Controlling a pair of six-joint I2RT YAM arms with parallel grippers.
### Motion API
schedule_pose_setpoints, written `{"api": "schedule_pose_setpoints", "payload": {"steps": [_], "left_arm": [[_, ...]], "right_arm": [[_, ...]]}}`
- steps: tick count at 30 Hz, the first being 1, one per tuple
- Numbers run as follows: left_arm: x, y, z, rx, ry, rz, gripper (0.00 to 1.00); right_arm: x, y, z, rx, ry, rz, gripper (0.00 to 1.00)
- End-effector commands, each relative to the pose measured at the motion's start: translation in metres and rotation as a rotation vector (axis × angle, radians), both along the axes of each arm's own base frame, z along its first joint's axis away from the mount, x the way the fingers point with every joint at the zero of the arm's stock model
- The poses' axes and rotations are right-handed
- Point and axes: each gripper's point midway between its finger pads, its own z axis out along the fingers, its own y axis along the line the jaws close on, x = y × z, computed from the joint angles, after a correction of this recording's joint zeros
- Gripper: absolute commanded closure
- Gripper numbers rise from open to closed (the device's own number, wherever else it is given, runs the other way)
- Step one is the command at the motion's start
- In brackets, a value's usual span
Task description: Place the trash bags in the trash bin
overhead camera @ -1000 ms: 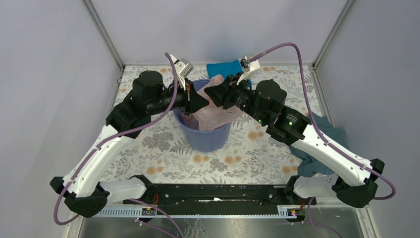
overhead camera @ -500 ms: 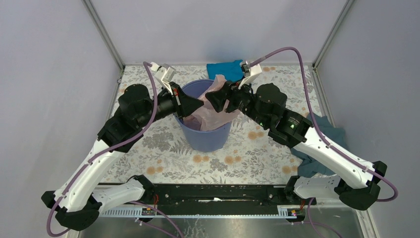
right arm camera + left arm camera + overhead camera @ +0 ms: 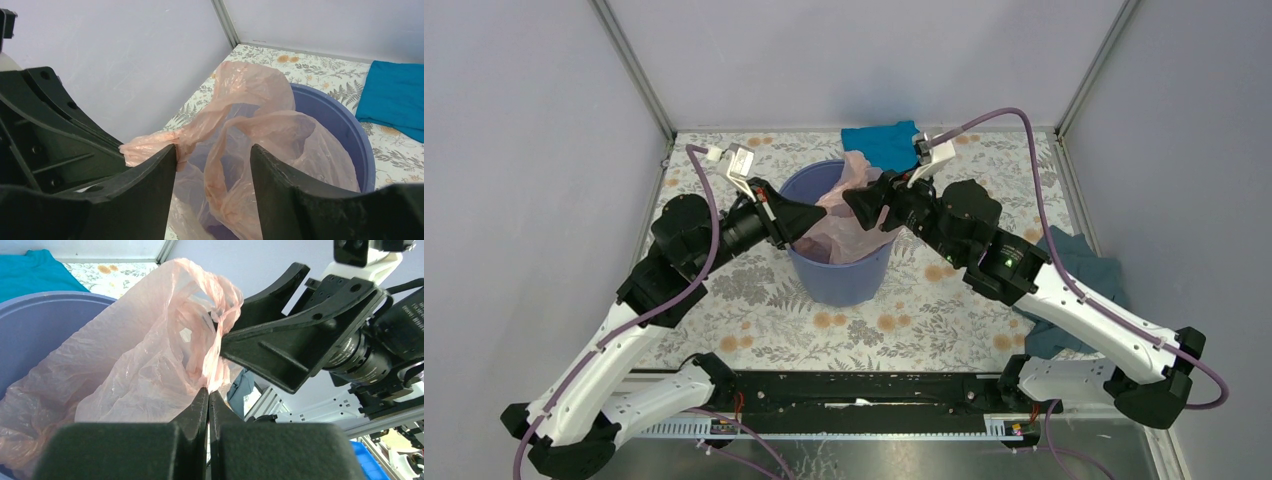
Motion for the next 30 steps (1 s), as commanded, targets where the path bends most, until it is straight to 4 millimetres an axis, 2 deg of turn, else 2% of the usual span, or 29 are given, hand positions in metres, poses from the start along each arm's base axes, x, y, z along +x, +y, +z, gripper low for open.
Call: {"api": "schedule_pose_setpoints", "payload": {"steps": [1, 4, 10, 15, 17, 19, 22, 25, 27, 30], "left_arm": [[0.0, -0.002, 0.025, -0.095, -0.046, -0.003, 1.0], [0.001, -0.004, 0.023, -0.088, -0.044, -0.007, 1.0], [0.001, -0.004, 0.021, -0.08, -0.045, -0.013, 1.0], [0.001, -0.004, 0.019, -0.062, -0.046, -0.012, 1.0], [0.001, -0.003, 0.02, -0.062, -0.049, -0.01, 1.0], [0.0, -0.003, 0.021, -0.065, -0.051, -0.013, 1.0], [0.0, -0.003, 0.021, -0.067, -0.05, -0.014, 1.0], [0.0, -0.003, 0.021, -0.067, -0.045, -0.014, 1.0], [-0.001, -0.003, 0.02, -0.067, -0.043, -0.014, 1.0], [-0.001, -0.003, 0.02, -0.066, -0.04, -0.016, 1.0]], "right_arm": [[0.0, -0.011, 0.015, 0.059, -0.043, -0.034, 0.39], [-0.002, -0.013, 0.011, 0.056, -0.039, -0.035, 0.42], [-0.005, -0.02, 0.015, 0.054, -0.056, -0.038, 0.43], [-0.011, -0.03, 0.028, 0.086, -0.056, -0.042, 0.32], [-0.01, -0.033, 0.019, 0.057, -0.032, -0.058, 0.31], [-0.008, -0.03, 0.012, 0.028, -0.02, -0.061, 0.37], [-0.007, -0.018, 0.009, 0.004, -0.011, -0.021, 0.55], [-0.005, -0.002, 0.011, 0.006, -0.011, 0.02, 0.59], [-0.002, 0.006, 0.01, 0.007, -0.006, 0.035, 0.56], [0.0, 0.016, 0.006, 0.005, 0.009, 0.051, 0.39]]}}
